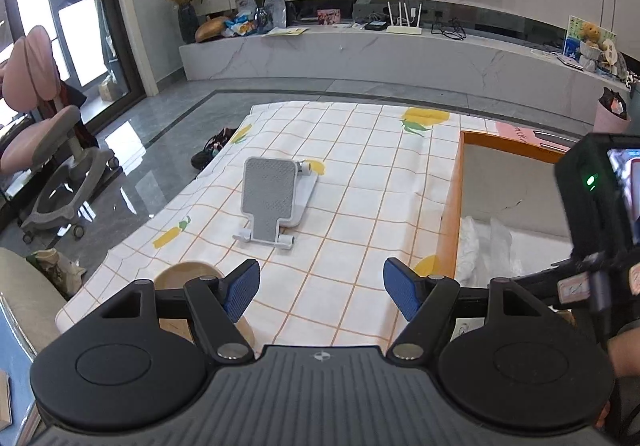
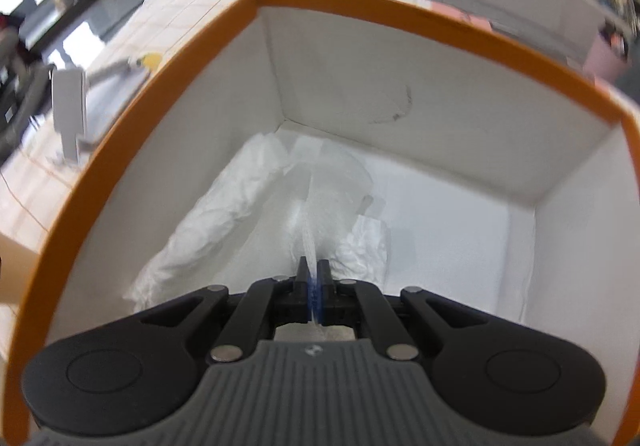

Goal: Organize soft objects
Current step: 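Open the left tool over the box while the right tool releases cloth inside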

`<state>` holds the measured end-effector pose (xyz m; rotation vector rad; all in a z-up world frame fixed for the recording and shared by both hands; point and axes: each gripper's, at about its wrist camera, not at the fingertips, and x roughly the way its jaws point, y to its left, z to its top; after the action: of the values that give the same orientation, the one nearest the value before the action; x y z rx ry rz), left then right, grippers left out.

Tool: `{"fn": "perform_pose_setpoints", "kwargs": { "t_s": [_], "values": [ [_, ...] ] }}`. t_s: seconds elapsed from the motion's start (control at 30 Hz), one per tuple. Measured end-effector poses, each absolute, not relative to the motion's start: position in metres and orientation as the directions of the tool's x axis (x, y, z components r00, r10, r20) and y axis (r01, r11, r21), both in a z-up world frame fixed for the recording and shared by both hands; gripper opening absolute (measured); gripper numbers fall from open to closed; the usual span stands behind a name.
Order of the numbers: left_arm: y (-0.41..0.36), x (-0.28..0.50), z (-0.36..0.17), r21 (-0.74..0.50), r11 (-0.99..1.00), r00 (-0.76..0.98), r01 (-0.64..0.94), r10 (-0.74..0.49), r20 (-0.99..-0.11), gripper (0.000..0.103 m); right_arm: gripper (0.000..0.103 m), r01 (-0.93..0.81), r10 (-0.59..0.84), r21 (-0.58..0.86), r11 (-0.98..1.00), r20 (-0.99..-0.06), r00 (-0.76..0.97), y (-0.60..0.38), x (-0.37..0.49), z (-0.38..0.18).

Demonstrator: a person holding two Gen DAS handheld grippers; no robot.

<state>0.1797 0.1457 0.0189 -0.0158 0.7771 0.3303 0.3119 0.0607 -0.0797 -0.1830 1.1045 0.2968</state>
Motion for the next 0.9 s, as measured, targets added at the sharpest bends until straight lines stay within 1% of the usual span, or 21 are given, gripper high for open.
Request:
{"fn": "perform_pose_setpoints", "kwargs": {
  "t_s": [0.1,0.17,0.2,0.27,0.3,0.33,0.4,0.57,0.63,0.77,0.9],
  "values": [
    [0.147,0.178,0.02,0.101,0.947,0.663,-0.304,0.286,-0.691,0.083,0.0,-0.369,0.122,-0.049,0.928,-0.896,0.428,0.069,0.305,-0.079],
    [0.147,0.178,0.021,0.098,0.948,0.664,-0.304,0.284,-0.692,0.083,0.0,-0.355,0.134,-0.032,0.934,-0.891,0.433,0.065,0.303,-0.076],
    [0.148,0.177,0.021,0.096,0.948,0.664,-0.303,0.282,-0.692,0.083,0.003,-0.34,0.146,-0.012,0.94,-0.888,0.436,0.063,0.304,-0.075],
    [0.15,0.178,0.021,0.091,0.947,0.66,-0.309,0.282,-0.696,0.083,0.022,-0.324,0.17,0.018,0.946,-0.877,0.449,0.055,0.301,-0.069],
    [0.151,0.177,0.021,0.085,0.946,0.659,-0.314,0.282,-0.698,0.083,0.052,-0.32,0.173,0.017,0.947,-0.867,0.468,0.053,0.298,-0.065],
    [0.152,0.177,0.021,0.079,0.945,0.659,-0.317,0.279,-0.699,0.083,0.07,-0.323,0.177,0.011,0.946,-0.853,0.491,0.051,0.294,-0.059],
    [0.152,0.177,0.022,0.068,0.946,0.658,-0.316,0.27,-0.703,0.083,0.07,-0.348,0.189,-0.007,0.938,-0.83,0.525,0.047,0.285,-0.046],
    [0.15,0.175,0.024,0.06,0.947,0.663,-0.317,0.266,-0.7,0.083,0.07,-0.376,0.168,-0.07,0.924,-0.81,0.563,0.056,0.279,-0.025],
    [0.149,0.174,0.026,0.059,0.948,0.67,-0.312,0.263,-0.694,0.083,0.07,-0.377,0.179,-0.061,0.924,-0.803,0.569,0.053,0.273,-0.019],
    [0.148,0.171,0.033,0.037,0.948,0.681,-0.315,0.253,-0.688,0.083,0.07,-0.358,0.225,0.004,0.934,-0.785,0.577,0.042,0.258,-0.002],
    [0.144,0.166,0.04,0.034,0.936,0.679,-0.351,0.28,-0.679,0.084,0.07,-0.341,0.248,0.037,0.939,-0.761,0.599,0.03,0.242,0.015]
  ]
}}
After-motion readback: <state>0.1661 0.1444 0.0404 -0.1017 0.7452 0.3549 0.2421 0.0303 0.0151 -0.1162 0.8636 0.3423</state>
